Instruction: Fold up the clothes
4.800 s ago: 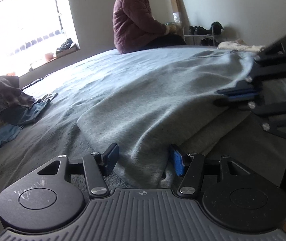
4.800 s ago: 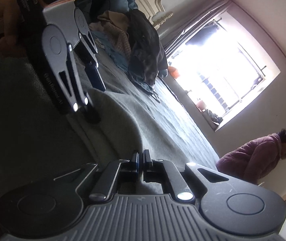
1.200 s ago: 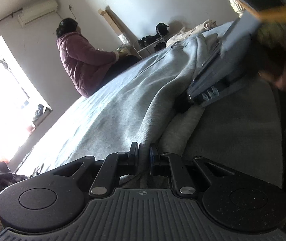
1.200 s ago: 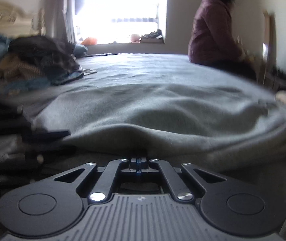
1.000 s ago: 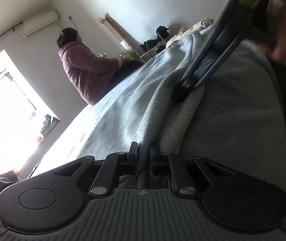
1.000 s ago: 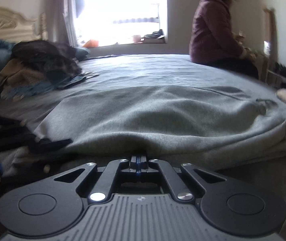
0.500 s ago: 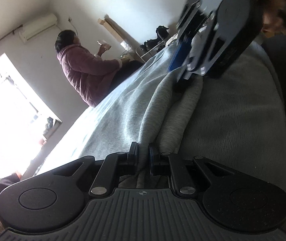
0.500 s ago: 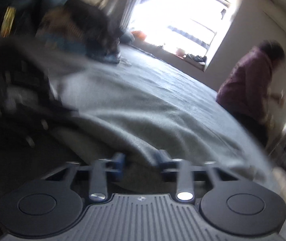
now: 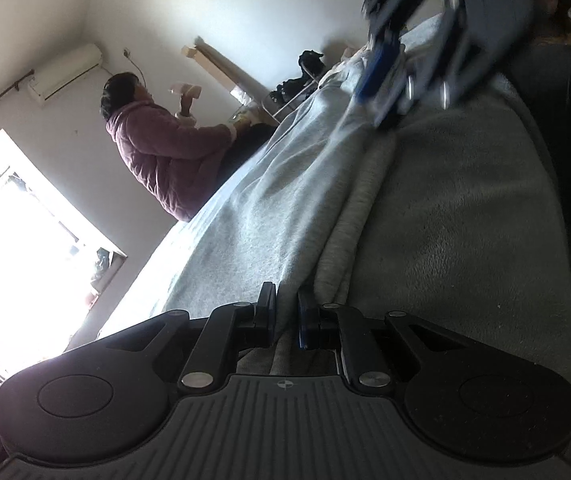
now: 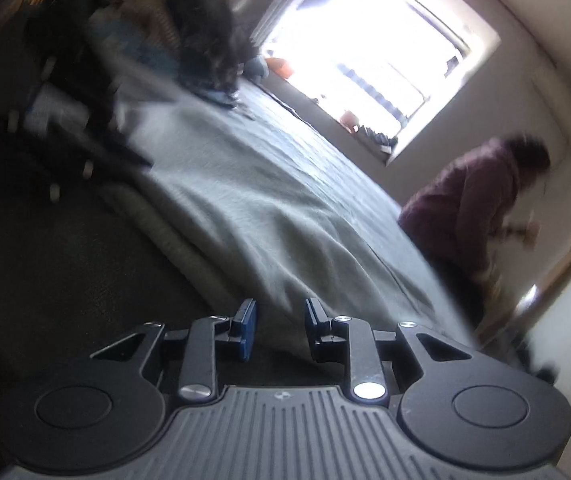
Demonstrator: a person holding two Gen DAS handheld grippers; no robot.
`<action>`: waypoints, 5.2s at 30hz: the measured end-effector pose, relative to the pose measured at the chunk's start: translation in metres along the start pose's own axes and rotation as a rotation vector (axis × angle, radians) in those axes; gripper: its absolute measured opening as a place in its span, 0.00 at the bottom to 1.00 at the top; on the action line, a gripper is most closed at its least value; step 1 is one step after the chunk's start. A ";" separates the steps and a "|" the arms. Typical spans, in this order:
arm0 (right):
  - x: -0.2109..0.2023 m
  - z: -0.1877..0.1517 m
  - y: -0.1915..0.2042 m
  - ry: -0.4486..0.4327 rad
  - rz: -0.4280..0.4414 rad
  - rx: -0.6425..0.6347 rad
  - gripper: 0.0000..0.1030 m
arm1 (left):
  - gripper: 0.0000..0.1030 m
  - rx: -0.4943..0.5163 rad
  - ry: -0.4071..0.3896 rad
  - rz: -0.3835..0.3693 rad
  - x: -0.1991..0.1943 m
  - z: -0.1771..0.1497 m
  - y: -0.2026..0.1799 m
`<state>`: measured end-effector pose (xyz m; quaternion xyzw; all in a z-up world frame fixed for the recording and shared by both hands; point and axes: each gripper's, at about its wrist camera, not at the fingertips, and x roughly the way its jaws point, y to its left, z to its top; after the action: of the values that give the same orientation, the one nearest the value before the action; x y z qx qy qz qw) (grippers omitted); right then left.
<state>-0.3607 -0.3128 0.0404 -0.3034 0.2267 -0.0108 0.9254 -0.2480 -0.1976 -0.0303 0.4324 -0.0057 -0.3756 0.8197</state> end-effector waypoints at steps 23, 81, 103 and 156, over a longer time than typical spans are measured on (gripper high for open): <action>0.051 0.013 0.028 -0.090 0.176 0.580 0.22 | 0.17 -0.363 0.060 0.018 -0.052 0.008 0.033; 0.047 0.015 0.018 -0.054 0.247 0.647 0.22 | 0.31 -0.297 0.129 -0.109 -0.021 0.006 0.037; 0.045 0.015 0.019 -0.058 0.252 0.621 0.22 | 0.45 -0.324 0.303 0.045 -0.034 -0.016 0.045; 0.045 0.018 0.019 -0.052 0.246 0.615 0.23 | 0.58 0.065 0.309 0.318 -0.027 -0.022 -0.025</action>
<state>-0.3147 -0.2942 0.0240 0.0198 0.2239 0.0410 0.9736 -0.2755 -0.1742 -0.0534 0.5047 0.0397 -0.1707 0.8453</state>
